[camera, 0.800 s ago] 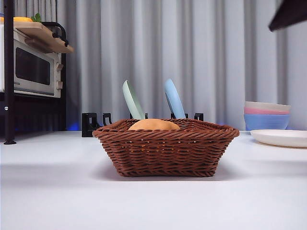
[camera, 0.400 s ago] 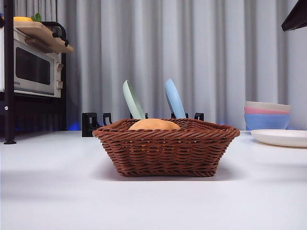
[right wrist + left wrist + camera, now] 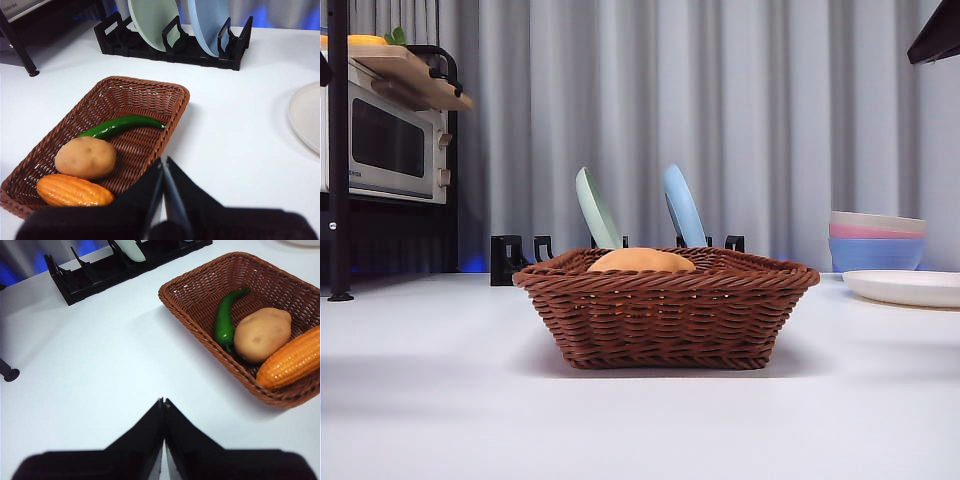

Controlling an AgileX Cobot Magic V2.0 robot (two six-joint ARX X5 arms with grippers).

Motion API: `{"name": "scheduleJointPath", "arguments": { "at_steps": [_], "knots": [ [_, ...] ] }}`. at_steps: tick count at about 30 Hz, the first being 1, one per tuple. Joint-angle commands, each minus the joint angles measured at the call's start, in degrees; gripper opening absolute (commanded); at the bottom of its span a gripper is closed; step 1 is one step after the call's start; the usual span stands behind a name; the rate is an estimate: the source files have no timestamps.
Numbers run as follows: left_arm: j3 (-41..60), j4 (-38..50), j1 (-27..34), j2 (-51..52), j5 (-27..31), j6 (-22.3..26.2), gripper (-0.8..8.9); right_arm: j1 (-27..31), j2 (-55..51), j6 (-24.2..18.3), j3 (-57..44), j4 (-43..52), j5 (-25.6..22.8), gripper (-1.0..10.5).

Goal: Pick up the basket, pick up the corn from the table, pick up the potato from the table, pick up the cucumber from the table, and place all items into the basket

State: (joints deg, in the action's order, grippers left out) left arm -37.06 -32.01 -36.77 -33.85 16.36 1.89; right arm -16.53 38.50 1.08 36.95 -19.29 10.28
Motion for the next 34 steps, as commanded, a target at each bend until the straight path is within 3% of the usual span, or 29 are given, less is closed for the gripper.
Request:
{"name": "scheduleJointPath", "arguments": {
  "at_steps": [1,8,13,18,26,34],
  "knots": [
    [0.3,-0.7,1.1,2.8,1.2,2.7,-0.03,-0.1,0.0,0.5,-0.3,0.3,-0.2,0.0],
    [7.2,11.4,11.9,12.4,-0.8,2.6,-0.03,-0.1,0.0,0.5,-0.3,0.3,-0.2,0.0],
    [18.9,21.9,22.4,21.6,-8.0,2.6,-0.03,-0.1,0.0,0.5,-0.3,0.3,-0.2,0.0],
    [27.8,24.5,29.6,27.9,-13.9,2.6,-0.03,-0.1,0.0,0.5,-0.3,0.3,-0.2,0.0],
    [36.1,24.2,33.7,33.7,-14.2,1.9,-0.03,-0.1,0.0,0.5,-0.3,0.3,-0.2,0.0],
    [36.9,21.2,34.2,33.7,-15.3,1.0,-0.03,-0.1,0.0,0.5,-0.3,0.3,-0.2,0.0]
  ]
}}
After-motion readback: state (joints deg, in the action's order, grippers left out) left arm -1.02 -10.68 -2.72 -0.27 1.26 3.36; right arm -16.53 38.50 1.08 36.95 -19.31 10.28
